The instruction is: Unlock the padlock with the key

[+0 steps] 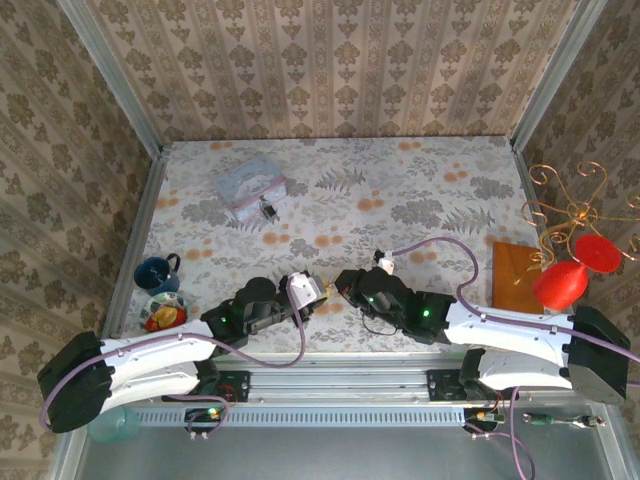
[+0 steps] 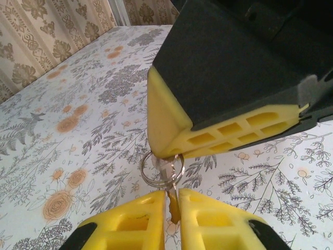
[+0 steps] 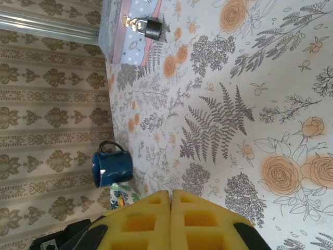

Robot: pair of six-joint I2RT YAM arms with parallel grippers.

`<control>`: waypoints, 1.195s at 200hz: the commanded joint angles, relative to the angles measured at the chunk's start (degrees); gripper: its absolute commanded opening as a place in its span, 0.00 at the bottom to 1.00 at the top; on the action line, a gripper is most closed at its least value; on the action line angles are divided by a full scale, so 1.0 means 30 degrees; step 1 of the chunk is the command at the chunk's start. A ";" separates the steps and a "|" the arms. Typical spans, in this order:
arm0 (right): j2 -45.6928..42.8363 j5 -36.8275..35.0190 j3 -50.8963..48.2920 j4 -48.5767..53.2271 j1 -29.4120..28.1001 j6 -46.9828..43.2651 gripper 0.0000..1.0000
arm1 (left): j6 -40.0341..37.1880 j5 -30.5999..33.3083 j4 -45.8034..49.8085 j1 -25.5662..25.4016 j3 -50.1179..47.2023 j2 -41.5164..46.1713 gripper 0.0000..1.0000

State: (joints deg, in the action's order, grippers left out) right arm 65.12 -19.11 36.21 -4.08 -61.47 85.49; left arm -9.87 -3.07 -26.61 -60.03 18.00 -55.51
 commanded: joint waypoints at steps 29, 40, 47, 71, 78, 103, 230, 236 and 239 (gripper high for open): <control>0.0254 -0.0550 0.0404 0.0056 -0.0248 0.0444 0.00 | 0.0360 0.0159 -0.0178 -0.0065 0.0167 0.0177 0.03; 0.0236 -0.0545 0.0390 0.0068 -0.0252 0.0448 0.00 | 0.0403 0.0344 -0.0124 -0.0084 0.0191 0.0189 0.01; 0.0207 -0.0558 0.0383 0.0091 -0.0259 0.0418 0.00 | 0.0482 0.0475 -0.0167 -0.0066 0.0184 0.0214 0.00; -0.0027 -0.0853 0.0412 0.0065 -0.0251 -0.0465 0.01 | 0.0801 0.0626 -0.0132 0.0070 0.0181 0.0319 0.00; -0.0114 -0.0977 0.0412 -0.0365 -0.0251 -0.1381 0.05 | 0.0984 0.0668 0.0015 0.0146 0.0261 0.0363 0.00; -0.0693 -0.2406 0.0675 0.0554 -0.0281 -0.4234 0.28 | 0.1765 0.0477 0.0452 0.0618 0.0413 0.0705 0.00; -0.0260 -0.2704 -0.1659 -0.4076 -0.0800 -2.0459 0.54 | 0.4171 -0.4530 0.0934 0.3221 0.0504 0.1771 0.00; -0.0313 -0.2782 -0.1849 -0.4334 -0.0859 -2.1083 0.54 | 0.4220 -0.4696 0.0991 0.3287 0.0504 0.1834 0.00; -0.0342 -0.2804 -0.1958 -0.4461 -0.0880 -2.1426 0.54 | 0.4226 -0.4804 0.1041 0.3308 0.0504 0.1883 0.00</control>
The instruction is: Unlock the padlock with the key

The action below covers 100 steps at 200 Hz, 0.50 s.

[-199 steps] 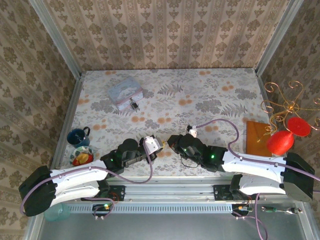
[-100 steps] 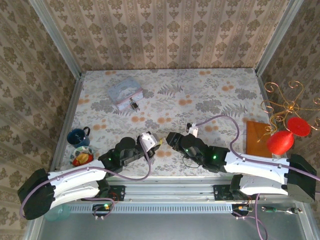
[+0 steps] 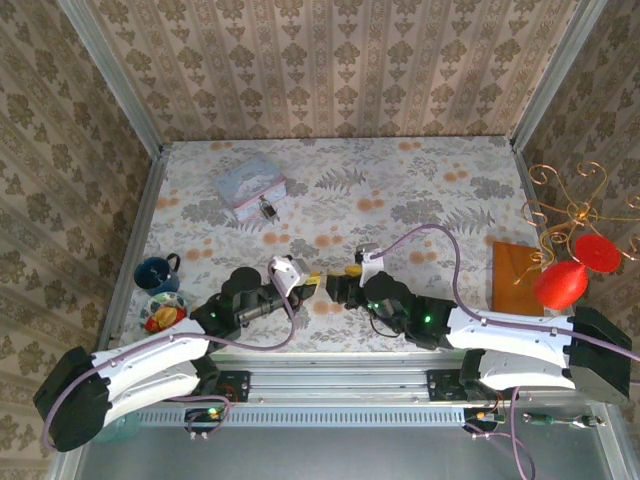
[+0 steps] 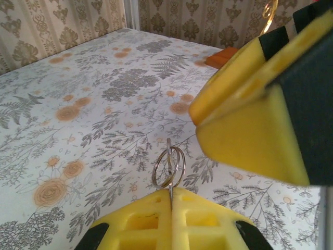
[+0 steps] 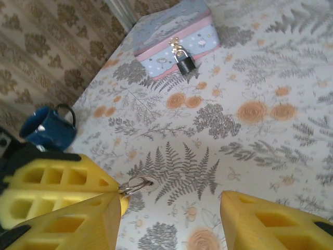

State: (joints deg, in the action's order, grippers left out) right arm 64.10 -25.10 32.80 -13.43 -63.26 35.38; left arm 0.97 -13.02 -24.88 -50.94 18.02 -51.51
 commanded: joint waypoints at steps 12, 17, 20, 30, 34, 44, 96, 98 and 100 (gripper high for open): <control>-0.0145 -0.0856 -0.1098 -0.1570 -0.0327 -0.5795 0.54 | 0.0579 -0.1828 0.0640 0.0369 0.0526 0.0612 0.00; -0.0223 -0.0867 -0.1123 -0.1593 -0.0355 -0.6173 0.54 | 0.0563 -0.1978 0.0737 0.0396 0.0577 0.0631 0.00; -0.0280 -0.0862 -0.1184 -0.1610 -0.0371 -0.6395 0.54 | 0.0574 -0.2025 0.0795 0.0419 0.0584 0.0632 0.00; -0.0431 -0.0778 -0.1348 -0.1870 -0.0415 -0.7246 0.54 | 0.0513 -0.2360 0.0927 0.0457 0.0665 0.0620 0.00; -0.0472 -0.0748 -0.1458 -0.2015 -0.0441 -0.7567 0.54 | 0.0514 -0.2498 0.0975 0.0481 0.0698 0.0603 0.00; -0.0562 -0.0744 -0.1662 -0.2345 -0.0471 -0.8278 0.54 | 0.0471 -0.2886 0.1042 0.0518 0.0782 0.0586 0.00; -0.1644 0.0221 -0.2119 -0.3111 -0.0449 -0.8204 0.53 | 0.0590 -0.3791 0.0844 0.0668 0.0881 0.0119 0.00; -0.1721 0.0222 -0.2152 -0.3118 -0.0446 -0.8009 0.53 | 0.0607 -0.3780 0.0829 0.0663 0.0857 0.0125 0.00; -0.1784 0.0201 -0.2167 -0.3127 -0.0423 -0.7851 0.53 | 0.0612 -0.3778 0.0811 0.0661 0.0851 0.0120 0.00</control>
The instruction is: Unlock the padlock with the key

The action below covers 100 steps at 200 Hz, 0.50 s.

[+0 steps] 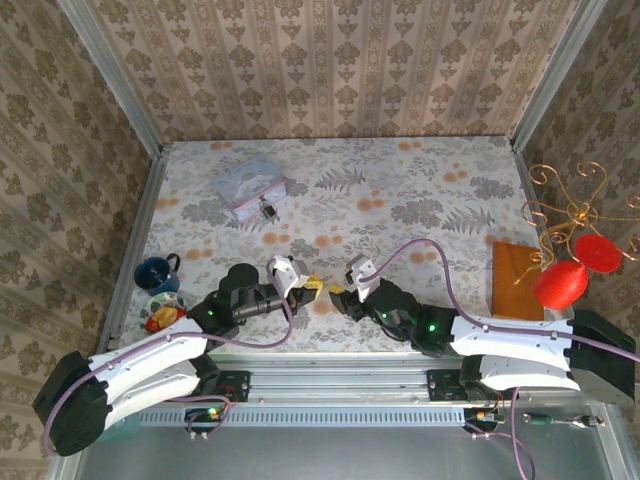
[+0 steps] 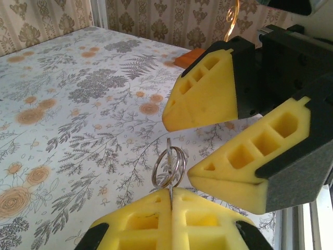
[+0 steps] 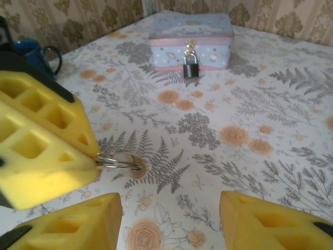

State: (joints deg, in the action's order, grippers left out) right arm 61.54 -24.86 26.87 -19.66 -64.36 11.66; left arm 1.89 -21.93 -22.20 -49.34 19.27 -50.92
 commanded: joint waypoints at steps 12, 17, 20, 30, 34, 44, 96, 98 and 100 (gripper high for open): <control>-0.1349 0.0111 -0.0227 -0.0980 0.0056 0.1264 0.53 | 0.0311 -0.0775 -0.0228 0.0129 0.0360 -0.0059 0.00; -0.1512 0.0140 -0.0225 -0.0972 0.0134 0.1949 0.53 | 0.0337 -0.0753 -0.0261 0.0148 0.0346 -0.0081 0.00; -0.1592 0.0175 -0.0212 -0.0975 0.0151 0.2391 0.53 | 0.0337 -0.0724 -0.0301 0.0135 0.0331 -0.0101 0.00; -0.1775 0.0233 -0.0227 -0.1063 0.0212 0.3865 0.53 | 0.0267 -0.0665 -0.0406 0.0129 0.0294 -0.0137 0.00; -0.1813 0.0269 -0.0227 -0.1153 0.0212 0.4378 0.54 | 0.0272 -0.0636 -0.0470 0.0129 0.0272 -0.0165 0.00; -0.1821 0.0251 -0.0227 -0.1297 0.0212 0.5794 0.54 | 0.0249 -0.0543 -0.0638 0.0144 0.0201 -0.0143 0.00; -0.1130 0.0681 0.0748 -0.0236 0.0211 0.9457 0.54 | 0.0239 -0.0482 -0.0846 0.0042 0.0023 -0.0077 0.00; -0.1106 0.0739 0.0800 -0.0198 0.0212 0.9513 0.54 | 0.0246 -0.0467 -0.0837 0.0041 0.0023 -0.0056 0.00; -0.1079 0.0761 0.0813 -0.0188 0.0212 0.9585 0.54 | 0.0233 -0.0456 -0.0835 0.0041 0.0023 -0.0066 0.00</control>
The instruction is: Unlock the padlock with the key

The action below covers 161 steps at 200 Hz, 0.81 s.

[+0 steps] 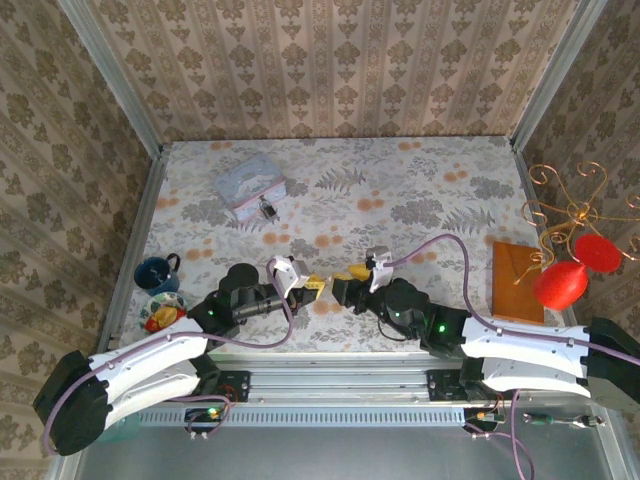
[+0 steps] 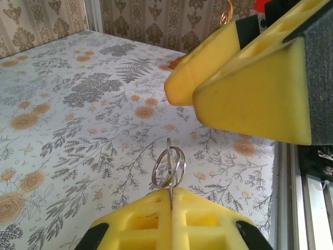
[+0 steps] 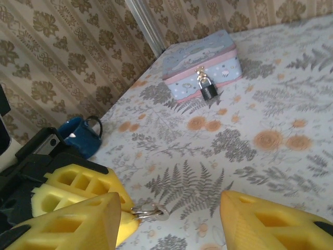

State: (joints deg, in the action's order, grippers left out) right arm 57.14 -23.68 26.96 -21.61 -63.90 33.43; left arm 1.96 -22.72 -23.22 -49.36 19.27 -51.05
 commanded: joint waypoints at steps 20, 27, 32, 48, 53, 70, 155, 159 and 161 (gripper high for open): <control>0.0677 0.0555 0.1107 0.0791 0.0059 0.3203 0.55 | 0.0130 -0.0133 -0.0464 -0.0036 0.0023 -0.0018 0.00; 0.0802 0.0619 0.1247 0.0924 0.0058 0.3389 0.55 | 0.0097 -0.0103 -0.0493 -0.0062 0.0023 -0.0033 0.00; 0.0933 0.0709 0.1335 0.0960 0.0059 0.3509 0.55 | 0.0074 -0.0080 -0.0517 -0.0069 0.0023 -0.0034 0.00; 0.1399 0.0821 0.1664 0.1321 0.0045 0.3759 0.54 | 0.0004 -0.0015 -0.0531 -0.0153 0.0045 -0.0141 0.00; 0.1525 0.0845 0.1774 0.1486 0.0059 0.3860 0.54 | -0.0013 -0.0014 -0.0541 -0.0179 0.0056 -0.0162 0.00; 0.1917 0.0990 0.2042 0.1758 0.0059 0.4102 0.51 | -0.0099 0.0087 -0.0448 -0.0262 0.0082 -0.0270 0.00; 0.1771 0.0727 0.2787 0.4731 0.0177 0.4434 0.31 | -0.0423 0.0919 -0.0081 -0.0483 0.0199 -0.0387 0.00; 0.1713 0.0719 0.2816 0.4878 0.0177 0.4347 0.31 | -0.0436 0.0921 -0.0081 -0.0507 0.0199 -0.0387 0.00; 0.1677 0.0680 0.2833 0.4929 0.0177 0.4272 0.30 | -0.0444 0.0944 -0.0081 -0.0493 0.0199 -0.0387 0.00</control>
State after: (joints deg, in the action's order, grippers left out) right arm 63.46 -20.51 33.58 -11.16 -63.72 46.30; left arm 1.72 -20.53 -22.92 -50.57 19.27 -51.92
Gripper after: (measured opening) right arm 0.317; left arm 0.052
